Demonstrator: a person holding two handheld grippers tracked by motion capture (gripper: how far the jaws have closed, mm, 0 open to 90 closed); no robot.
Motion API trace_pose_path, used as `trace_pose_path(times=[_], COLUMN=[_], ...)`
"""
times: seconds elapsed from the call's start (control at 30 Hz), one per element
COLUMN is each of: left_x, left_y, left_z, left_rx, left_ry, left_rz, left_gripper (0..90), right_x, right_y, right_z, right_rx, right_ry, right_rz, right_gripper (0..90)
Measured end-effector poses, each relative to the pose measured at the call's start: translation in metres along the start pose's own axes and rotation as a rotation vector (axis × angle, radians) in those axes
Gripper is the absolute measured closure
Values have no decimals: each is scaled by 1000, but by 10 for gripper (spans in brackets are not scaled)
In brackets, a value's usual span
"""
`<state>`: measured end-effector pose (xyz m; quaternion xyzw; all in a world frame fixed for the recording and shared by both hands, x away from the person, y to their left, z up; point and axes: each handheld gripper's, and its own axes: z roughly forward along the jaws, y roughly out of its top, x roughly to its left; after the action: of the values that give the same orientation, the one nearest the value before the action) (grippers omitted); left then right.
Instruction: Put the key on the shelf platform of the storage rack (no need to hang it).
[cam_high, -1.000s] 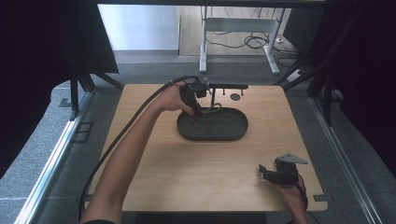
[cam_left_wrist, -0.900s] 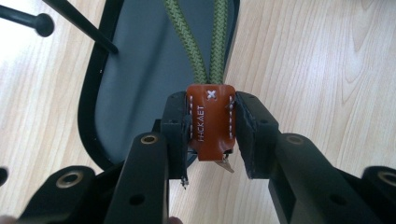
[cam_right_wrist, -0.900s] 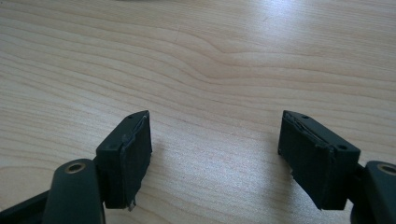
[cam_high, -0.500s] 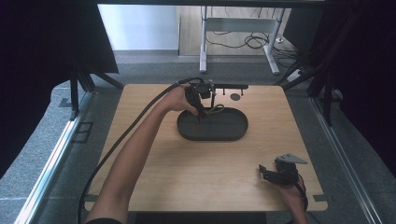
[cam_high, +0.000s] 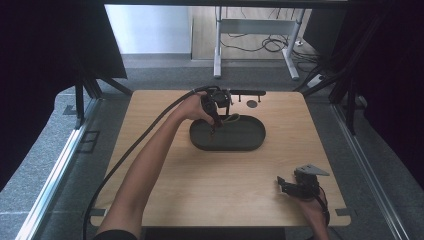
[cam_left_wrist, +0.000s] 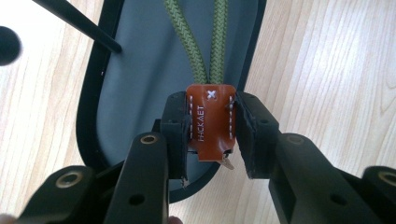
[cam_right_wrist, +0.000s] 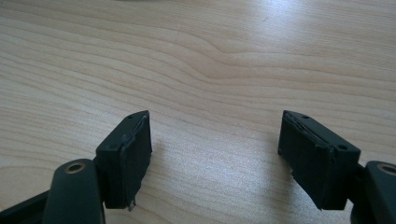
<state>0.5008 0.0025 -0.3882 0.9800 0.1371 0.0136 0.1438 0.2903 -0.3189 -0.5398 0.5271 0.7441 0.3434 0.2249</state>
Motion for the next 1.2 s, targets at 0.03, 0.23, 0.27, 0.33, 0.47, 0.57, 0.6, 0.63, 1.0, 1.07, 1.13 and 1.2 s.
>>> trace_pose_path(times=[0.03, 0.23, 0.27, 0.33, 0.47, 0.57, 0.6, 0.63, 1.0, 1.07, 1.13, 1.2], left_x=[0, 1, 1, 2, 2, 1, 1, 1, 2, 2, 1, 1], left_y=[0, 1, 1, 1, 1, 1, 1, 1, -3, -4, -4, -4], left_z=[1, 5, 5, 7, 13, 18, 20, 20, 25, 25, 23, 20], left_rx=[0, 10, 10, 11, 21, 32, 31, 31, 28, 28, 28, 17], left_ry=[-1, 9, 9, 11, 12, 13, 10, 10, 14, 18, 15, 15], left_rz=[-2, -8, -8, -10, -11, -6, -6, -6, -12, -12, -7, -7], left_gripper=[666, 664, 664, 664, 662, 662, 661, 660, 653, 652, 652, 648], right_x=[0, 1, 1, 0, 0, 0, 0, 0, 1, 1, 1, 1], right_y=[0, 0, 0, 0, 0, 0, 0, 0, 0, 0, 0, 0], right_z=[0, 0, 0, 0, 0, 0, 0, 0, 0, 0, 0, 0], right_rx=[0, 1, 1, 1, 0, -1, -1, -1, 1, 1, 1, 1], right_ry=[-1, -2, -2, -2, -2, -2, -3, -3, -2, -3, -3, -3], right_rz=[-1, -1, -1, 0, -1, -3, -2, -3, -1, -1, -2, -2], right_gripper=[259, 259, 259, 258, 258, 258, 258, 258, 258, 258, 258, 258])
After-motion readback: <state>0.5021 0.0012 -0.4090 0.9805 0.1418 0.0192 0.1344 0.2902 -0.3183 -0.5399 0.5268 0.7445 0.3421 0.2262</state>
